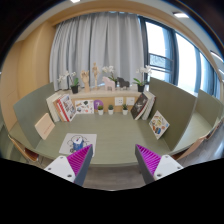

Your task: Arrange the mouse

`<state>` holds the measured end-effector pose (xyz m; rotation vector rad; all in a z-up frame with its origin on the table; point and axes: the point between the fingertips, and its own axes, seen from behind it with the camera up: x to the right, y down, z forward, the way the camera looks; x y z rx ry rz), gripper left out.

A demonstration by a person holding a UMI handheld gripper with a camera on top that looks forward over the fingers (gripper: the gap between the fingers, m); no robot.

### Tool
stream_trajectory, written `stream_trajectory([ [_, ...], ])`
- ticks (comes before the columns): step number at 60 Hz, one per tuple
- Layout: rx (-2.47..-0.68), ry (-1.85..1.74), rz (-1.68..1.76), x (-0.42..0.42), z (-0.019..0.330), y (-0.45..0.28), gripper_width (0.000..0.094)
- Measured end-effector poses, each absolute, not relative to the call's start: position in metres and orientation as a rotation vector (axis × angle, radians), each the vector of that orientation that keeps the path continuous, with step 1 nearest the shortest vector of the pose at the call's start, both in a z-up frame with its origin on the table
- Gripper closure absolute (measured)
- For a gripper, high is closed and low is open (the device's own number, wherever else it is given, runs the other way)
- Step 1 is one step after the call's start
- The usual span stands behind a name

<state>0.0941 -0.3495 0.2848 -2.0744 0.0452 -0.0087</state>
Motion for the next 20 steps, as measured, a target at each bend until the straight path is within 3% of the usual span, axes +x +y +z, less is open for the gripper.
stream_trajectory([
  [20, -2.056, 0.041, 0.013, 0.1025, 0.2886, -0.3484, 0.0085],
])
